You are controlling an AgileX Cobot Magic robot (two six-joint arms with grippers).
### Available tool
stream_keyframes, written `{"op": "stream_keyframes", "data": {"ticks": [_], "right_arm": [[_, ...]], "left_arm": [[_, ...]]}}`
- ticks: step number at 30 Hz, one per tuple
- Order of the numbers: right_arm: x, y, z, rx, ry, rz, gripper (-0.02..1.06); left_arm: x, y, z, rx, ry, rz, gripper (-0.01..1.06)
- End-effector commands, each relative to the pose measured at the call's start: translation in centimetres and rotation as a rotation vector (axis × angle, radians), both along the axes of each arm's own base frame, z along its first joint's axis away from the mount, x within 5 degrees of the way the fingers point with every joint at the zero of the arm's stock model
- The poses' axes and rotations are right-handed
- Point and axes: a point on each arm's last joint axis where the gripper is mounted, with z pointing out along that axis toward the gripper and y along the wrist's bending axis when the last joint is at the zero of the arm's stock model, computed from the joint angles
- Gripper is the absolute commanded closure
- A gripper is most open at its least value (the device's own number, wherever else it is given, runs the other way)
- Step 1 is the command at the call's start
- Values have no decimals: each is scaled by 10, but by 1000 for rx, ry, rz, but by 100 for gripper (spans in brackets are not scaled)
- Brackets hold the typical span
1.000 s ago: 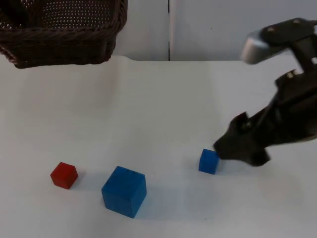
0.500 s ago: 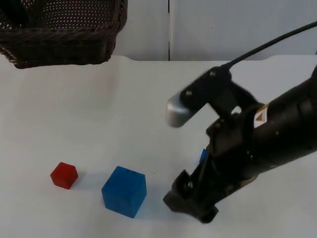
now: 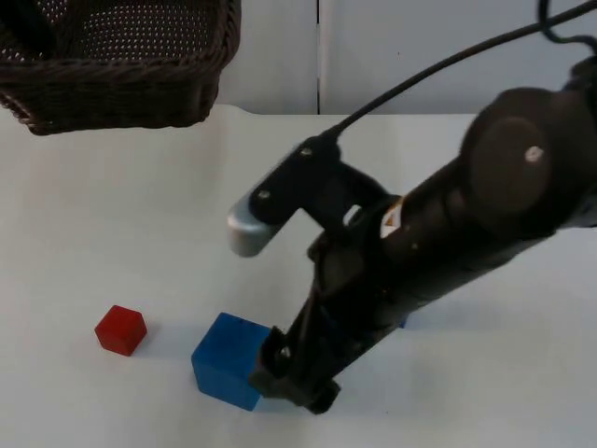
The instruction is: Pick up the basket with the left hand and place the largest block into the basket with the right hand.
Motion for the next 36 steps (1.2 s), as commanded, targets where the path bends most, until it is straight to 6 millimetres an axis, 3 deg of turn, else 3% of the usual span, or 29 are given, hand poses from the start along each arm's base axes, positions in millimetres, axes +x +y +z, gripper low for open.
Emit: {"op": "stream_keyframes", "data": {"ticks": [1,11,24,29,36], "right_arm": [[2,13,-6,-12,-7,46,-1],[17,43,-24,-22,-3,86,-1],[29,61,-45,-36,4,107,0],[30,62,-47,-38,7,109,13],[28,62,-48,-51,30,118,45]], "left_arm": [[-1,-2,6,-26,-20,1,105],[-1,-2,6,-26,-20,1,105],[-1,-2,6,-21,-22,-4,105],[-1,-1,6,-19,-22,-4,105],[-1,-1,6,-19,-22,-4,105]]}}
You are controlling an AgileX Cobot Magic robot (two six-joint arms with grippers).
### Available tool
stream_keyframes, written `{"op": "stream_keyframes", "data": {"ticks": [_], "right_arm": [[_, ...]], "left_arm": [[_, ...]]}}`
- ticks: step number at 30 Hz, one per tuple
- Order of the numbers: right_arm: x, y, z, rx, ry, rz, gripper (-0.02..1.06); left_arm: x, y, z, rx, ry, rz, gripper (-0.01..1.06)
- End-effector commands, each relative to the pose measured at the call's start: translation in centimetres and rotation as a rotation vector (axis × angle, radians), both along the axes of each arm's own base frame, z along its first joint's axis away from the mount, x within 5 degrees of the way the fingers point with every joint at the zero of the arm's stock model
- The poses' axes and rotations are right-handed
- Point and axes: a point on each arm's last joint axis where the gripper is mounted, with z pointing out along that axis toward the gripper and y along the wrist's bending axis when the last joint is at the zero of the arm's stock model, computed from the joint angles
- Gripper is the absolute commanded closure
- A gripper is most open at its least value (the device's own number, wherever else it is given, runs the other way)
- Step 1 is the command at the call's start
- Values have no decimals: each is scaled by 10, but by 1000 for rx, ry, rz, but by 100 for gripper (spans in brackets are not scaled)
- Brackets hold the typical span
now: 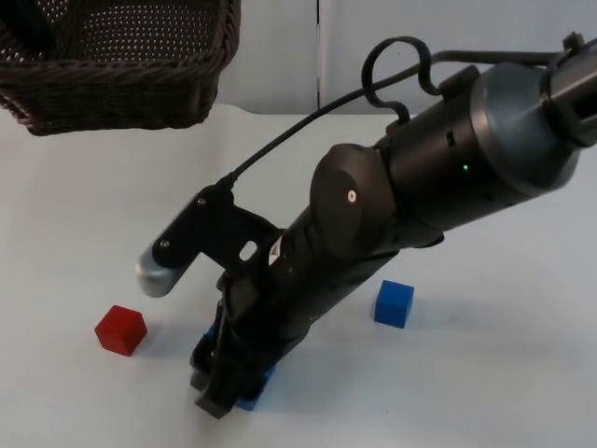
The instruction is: Pick up the basket with the left hand and place the largest block into the basket with the right hand.
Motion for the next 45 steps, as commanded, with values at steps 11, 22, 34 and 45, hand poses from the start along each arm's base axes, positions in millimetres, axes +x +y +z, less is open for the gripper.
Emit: {"op": "stream_keyframes", "data": {"ticks": [11,22,34,45], "right_arm": [[-8,-2,1,-47,73,40,105],[-17,-11,19,-79,129,64,105],[-27,-54,20,-114,127,10,105],[-33,-85,76,-58,114,-22,105]], "left_arm": [[-1,-1,6,-22,-19,2,105],[-1,-2,6,-22,-19,2,105],[-1,-2,6,-22,-19,2,105],[-1,-1,5,-22,-17,2,105]]}}
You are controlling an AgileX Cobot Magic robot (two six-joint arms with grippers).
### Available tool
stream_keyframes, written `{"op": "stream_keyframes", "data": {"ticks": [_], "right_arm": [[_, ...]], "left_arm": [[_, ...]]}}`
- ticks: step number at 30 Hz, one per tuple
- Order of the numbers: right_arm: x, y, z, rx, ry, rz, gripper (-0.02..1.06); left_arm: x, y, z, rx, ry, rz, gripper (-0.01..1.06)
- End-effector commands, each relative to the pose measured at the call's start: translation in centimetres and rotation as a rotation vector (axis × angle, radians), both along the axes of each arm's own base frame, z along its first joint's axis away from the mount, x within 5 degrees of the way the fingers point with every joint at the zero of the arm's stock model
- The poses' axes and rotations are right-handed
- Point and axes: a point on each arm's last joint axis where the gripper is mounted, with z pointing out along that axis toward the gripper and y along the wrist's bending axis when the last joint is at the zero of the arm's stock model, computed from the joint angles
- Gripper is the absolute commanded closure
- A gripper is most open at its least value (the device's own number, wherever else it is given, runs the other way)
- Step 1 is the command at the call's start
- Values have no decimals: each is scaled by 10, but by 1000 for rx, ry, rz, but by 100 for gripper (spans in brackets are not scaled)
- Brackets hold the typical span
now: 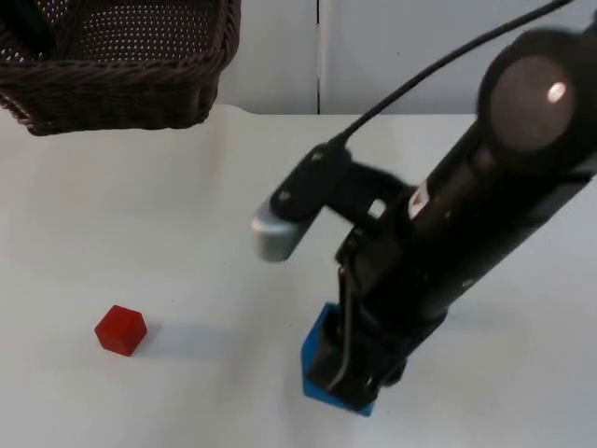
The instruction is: Pick up the basket with the left hand and place the largest block into the basket with the right hand.
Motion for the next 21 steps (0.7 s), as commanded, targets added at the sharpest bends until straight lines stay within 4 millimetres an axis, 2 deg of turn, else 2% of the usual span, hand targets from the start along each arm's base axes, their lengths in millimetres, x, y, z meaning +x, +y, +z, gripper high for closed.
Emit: {"op": "stream_keyframes", "data": {"ticks": [1,9,21], "right_arm": [[0,-9,14,3,11,-4,105],[0,-23,40,3,-12,-3,105],[-12,-47,108,57,-193,-32,105]], "left_arm": [[-1,-1,5,-23,-17,3,105],[-1,-1,6,-22,-18,1,105],[4,-1,-8,-29,13,2,105]]}}
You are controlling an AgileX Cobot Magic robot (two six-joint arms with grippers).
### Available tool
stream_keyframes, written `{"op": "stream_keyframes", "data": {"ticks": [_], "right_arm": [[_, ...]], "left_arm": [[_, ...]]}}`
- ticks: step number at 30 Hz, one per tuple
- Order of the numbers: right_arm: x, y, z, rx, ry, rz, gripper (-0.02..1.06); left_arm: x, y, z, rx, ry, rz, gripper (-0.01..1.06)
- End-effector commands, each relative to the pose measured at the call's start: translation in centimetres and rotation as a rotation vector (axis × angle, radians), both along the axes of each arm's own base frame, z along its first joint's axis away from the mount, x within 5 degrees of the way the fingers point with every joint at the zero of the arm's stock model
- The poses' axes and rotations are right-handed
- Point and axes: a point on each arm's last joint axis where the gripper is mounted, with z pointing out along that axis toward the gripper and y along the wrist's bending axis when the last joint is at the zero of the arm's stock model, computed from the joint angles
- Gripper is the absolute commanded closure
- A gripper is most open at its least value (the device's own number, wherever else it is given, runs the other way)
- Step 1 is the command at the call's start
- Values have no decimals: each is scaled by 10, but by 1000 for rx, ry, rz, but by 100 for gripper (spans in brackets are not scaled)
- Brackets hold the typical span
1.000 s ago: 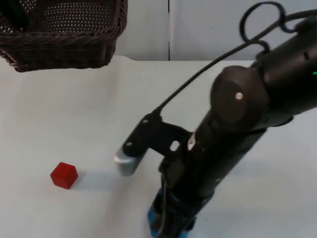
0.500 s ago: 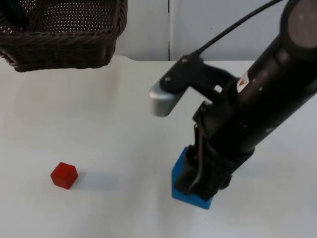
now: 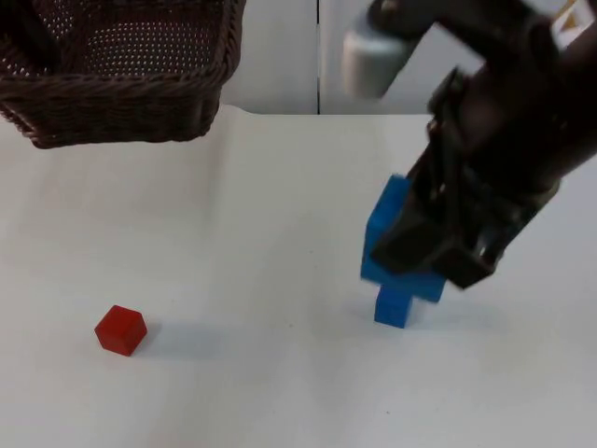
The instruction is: Pick up the basket with the left hand and place the largest block into the basket with the right hand.
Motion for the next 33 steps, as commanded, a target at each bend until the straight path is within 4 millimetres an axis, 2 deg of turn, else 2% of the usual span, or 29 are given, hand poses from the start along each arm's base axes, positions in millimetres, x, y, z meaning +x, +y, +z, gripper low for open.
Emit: {"op": "stream_keyframes", "data": {"ticks": [1,7,8,16,18,21,28,33], "right_arm": [[0,-5,14,16,-43,-22,105],[3,-6,48,97,-111,-82,105],[3,-6,48,97,-111,-82,105],[9,1,100,198,-135,-129,105],[9,1,105,206,-136,-134,105],[10,2,122,236,-145,-147,105],[17,10,134,235,-128,-157,105],[36,29,140,232,-120,-154,105]], "left_arm": [[-1,-2,7,-25,-20,2,105],[-1,-2,7,-26,-22,0,105],[-1,-2,7,-26,-22,0,105],[-1,-2,7,-25,-27,-9,105],[-1,-2,7,-25,-28,-11,105],[-1,-2,7,-25,-28,-11,105],[-1,-2,7,-22,-32,-19,105],[-1,-2,7,-22,-32,-19,105]]}}
